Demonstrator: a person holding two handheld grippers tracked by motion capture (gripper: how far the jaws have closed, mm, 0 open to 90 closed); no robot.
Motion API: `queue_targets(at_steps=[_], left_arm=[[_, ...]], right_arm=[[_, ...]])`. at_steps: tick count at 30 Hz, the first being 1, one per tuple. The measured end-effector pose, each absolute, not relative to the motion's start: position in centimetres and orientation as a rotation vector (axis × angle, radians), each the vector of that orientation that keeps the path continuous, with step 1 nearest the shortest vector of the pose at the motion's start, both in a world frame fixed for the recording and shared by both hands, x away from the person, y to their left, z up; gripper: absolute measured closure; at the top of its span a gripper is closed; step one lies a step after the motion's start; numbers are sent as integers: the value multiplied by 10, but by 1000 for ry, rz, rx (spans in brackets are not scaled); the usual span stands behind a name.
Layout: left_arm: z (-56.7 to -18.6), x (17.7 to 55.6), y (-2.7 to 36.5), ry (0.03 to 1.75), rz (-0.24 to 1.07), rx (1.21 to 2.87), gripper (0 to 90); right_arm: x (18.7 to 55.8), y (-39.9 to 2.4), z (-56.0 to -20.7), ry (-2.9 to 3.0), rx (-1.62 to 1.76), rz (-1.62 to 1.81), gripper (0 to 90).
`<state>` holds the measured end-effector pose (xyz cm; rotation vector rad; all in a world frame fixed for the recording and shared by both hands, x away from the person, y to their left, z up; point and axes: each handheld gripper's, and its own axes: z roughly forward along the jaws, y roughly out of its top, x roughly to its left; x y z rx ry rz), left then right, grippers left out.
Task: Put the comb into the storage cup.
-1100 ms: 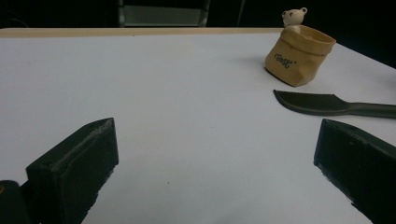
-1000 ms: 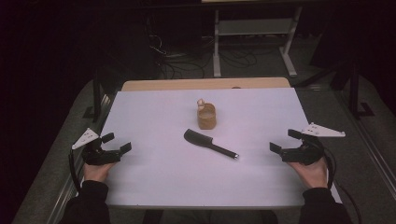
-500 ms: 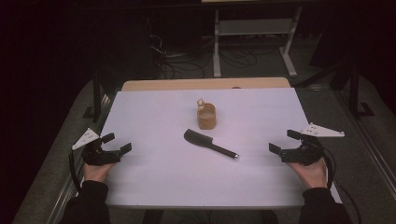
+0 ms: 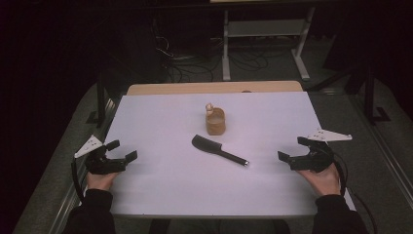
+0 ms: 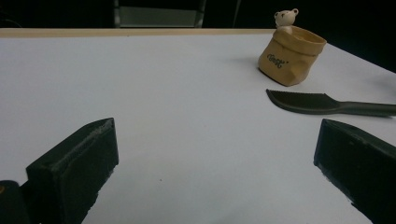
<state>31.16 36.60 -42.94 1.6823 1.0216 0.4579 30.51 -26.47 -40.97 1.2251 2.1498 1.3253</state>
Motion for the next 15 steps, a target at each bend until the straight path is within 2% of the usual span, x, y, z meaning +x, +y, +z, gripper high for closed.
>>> queue_targets(at_steps=[15], left_arm=[[-429, 313, 366, 1021, 462, 1676, 0]], right_arm=[[313, -251, -389, 2220, 1158, 1300, 0]])
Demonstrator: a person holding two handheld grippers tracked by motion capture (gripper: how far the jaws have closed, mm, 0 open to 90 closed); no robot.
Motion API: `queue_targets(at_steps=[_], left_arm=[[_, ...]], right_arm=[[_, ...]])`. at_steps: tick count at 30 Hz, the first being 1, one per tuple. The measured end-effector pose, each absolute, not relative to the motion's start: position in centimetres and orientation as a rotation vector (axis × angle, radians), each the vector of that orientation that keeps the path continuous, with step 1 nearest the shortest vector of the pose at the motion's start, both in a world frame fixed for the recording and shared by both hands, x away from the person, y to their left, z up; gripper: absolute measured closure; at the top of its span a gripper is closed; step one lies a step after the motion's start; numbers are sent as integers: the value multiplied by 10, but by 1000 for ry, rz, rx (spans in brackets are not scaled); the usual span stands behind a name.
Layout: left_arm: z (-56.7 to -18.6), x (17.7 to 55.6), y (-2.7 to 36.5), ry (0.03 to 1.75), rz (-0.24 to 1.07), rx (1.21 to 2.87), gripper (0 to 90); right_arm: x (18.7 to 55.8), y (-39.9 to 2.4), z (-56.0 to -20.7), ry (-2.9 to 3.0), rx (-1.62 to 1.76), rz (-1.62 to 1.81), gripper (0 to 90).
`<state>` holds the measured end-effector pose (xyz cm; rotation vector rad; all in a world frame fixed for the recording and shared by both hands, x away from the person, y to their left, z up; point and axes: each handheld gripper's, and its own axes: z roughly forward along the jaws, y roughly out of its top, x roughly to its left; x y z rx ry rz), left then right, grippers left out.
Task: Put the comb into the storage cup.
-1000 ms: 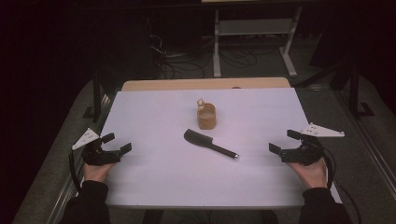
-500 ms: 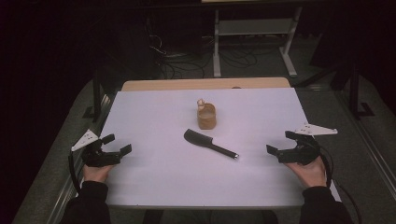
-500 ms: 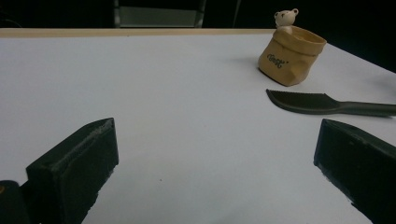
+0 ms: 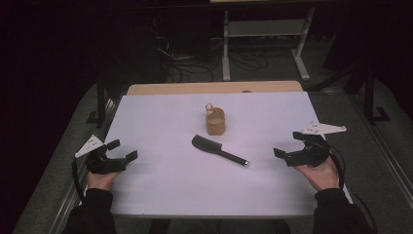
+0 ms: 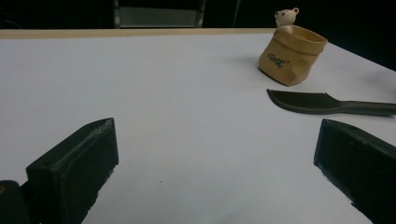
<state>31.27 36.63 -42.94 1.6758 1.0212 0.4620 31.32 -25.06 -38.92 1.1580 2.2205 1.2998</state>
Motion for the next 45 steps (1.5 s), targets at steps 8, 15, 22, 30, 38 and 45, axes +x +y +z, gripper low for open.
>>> queue_targets(at_steps=[8, 15, 22, 30, 38, 45], left_arm=[[-429, 312, 367, 1024, 465, 1672, 0], [-430, 313, 367, 1025, 462, 1673, 0], [-430, 313, 367, 1024, 463, 1674, 0], [-429, 313, 367, 1025, 463, 1670, 0], [-430, 313, 367, 1024, 461, 1670, 0], [-430, 313, 367, 1019, 462, 1675, 0]], right_arm=[[318, -245, -381, 2248, 1128, 1282, 0], [323, -238, -377, 2284, 1107, 1245, 0], [328, -232, -373, 2316, 1082, 1221, 0], [332, -223, -367, 2344, 1044, 1195, 0], [336, -213, -362, 2372, 1011, 1187, 0], [341, -204, -358, 2404, 983, 1175, 0]])
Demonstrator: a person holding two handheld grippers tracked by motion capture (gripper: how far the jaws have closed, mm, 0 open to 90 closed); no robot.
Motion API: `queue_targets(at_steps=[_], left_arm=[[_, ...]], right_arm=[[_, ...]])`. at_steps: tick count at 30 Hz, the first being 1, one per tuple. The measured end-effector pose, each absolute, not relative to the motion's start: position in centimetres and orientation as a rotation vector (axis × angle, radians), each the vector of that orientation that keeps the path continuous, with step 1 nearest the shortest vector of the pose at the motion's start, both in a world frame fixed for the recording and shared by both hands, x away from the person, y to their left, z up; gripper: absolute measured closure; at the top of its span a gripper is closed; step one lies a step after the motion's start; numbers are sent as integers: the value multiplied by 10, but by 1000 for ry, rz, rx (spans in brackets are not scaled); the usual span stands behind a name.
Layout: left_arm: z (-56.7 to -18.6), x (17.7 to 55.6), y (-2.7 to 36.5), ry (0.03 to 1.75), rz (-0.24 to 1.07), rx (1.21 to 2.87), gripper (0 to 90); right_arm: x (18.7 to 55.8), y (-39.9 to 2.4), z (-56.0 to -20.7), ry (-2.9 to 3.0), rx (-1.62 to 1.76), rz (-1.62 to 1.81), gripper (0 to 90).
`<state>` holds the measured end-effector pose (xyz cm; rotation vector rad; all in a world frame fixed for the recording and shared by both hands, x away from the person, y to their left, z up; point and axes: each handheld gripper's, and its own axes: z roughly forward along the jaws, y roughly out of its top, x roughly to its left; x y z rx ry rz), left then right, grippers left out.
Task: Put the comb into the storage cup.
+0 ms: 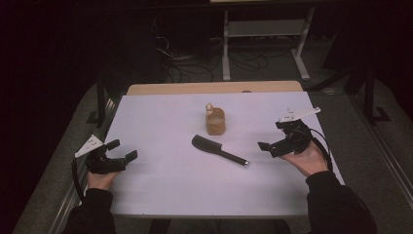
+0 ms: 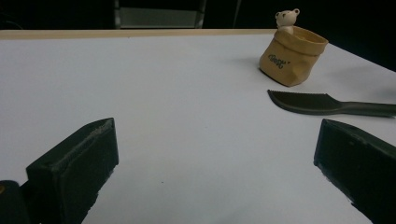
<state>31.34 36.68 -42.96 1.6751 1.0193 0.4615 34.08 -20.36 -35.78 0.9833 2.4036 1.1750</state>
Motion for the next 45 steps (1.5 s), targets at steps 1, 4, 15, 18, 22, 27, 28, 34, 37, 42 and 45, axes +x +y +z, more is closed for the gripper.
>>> queue_targets(at_steps=[1, 4, 15, 18, 22, 27, 28, 34, 37, 42, 45], left_arm=[[-430, 313, 367, 1020, 461, 1675, 0], [-430, 313, 367, 1018, 462, 1674, 0], [-430, 313, 367, 1017, 461, 1672, 0], [-430, 313, 367, 1016, 462, 1674, 0], [-429, 314, 367, 1018, 458, 1677, 0], [-429, 313, 366, 1012, 459, 1675, 0], [-429, 313, 366, 1012, 458, 1675, 0], [-429, 313, 366, 1010, 460, 1675, 0], [-429, 314, 366, 1011, 459, 1676, 0], [-429, 313, 366, 1010, 459, 1675, 0], [-429, 313, 366, 1009, 459, 1675, 0]], right_arm=[[342, -202, -358, 2410, 979, 1172, 0], [345, -198, -359, 2429, 975, 1160, 0], [350, -178, -363, 2498, 927, 1126, 0], [351, -174, -363, 2513, 917, 1122, 0], [354, -166, -363, 2529, 896, 1122, 0], [357, -159, -363, 2550, 877, 1115, 0], [357, -158, -363, 2555, 877, 1114, 0], [361, -148, -365, 2585, 853, 1089, 0], [362, -144, -365, 2598, 843, 1077, 0], [362, -138, -367, 2622, 825, 1059, 0], [363, -133, -371, 2644, 814, 1035, 0]])
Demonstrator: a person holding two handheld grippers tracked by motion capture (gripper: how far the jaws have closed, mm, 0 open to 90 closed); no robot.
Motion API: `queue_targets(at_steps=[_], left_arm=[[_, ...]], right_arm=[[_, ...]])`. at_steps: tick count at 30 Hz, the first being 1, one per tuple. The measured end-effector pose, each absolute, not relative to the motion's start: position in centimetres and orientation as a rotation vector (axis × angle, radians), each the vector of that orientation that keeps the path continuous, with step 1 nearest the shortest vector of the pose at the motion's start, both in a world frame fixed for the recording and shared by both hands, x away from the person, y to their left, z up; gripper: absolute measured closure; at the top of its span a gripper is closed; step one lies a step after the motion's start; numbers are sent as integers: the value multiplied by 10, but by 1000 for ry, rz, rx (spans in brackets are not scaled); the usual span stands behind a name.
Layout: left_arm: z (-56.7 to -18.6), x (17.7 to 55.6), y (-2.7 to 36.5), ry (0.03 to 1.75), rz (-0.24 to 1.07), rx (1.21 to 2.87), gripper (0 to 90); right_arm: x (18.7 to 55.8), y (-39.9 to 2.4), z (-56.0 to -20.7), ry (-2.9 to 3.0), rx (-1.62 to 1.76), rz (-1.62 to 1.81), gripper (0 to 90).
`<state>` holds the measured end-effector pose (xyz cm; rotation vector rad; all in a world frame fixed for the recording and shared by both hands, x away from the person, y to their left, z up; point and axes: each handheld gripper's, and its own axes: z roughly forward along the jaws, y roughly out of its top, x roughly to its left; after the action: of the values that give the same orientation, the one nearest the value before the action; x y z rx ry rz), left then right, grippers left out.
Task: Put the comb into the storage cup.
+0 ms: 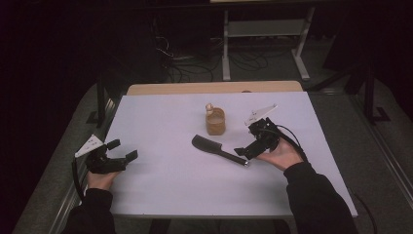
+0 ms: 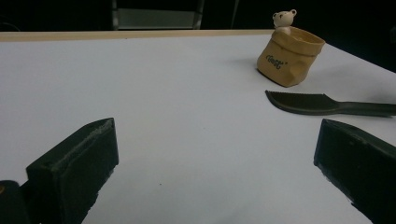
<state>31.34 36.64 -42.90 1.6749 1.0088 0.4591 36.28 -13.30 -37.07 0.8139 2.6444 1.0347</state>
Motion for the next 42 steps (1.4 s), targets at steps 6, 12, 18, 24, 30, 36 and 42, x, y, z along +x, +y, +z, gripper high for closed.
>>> queue_targets(at_steps=[6, 12, 18, 24, 30, 36, 42], left_arm=[[-429, 314, 366, 1009, 459, 1676, 0], [-429, 314, 366, 1008, 459, 1680, 0], [-429, 314, 366, 1006, 457, 1680, 0], [-429, 314, 366, 1005, 458, 1679, 0], [-429, 314, 366, 1002, 459, 1682, 0], [-429, 314, 366, 1003, 458, 1682, 0], [-429, 314, 366, 1002, 458, 1681, 0]], right_arm=[[365, -127, -376, 2671, 797, 1008, 0], [367, -118, -381, 2704, 772, 981, 0], [369, -109, -386, 2733, 749, 940, 0], [370, -105, -391, 2755, 742, 915, 0], [372, -100, -396, 2780, 731, 892, 0], [374, -95, -403, 2807, 714, 851, 0], [377, -90, -408, 2828, 713, 833, 0]])
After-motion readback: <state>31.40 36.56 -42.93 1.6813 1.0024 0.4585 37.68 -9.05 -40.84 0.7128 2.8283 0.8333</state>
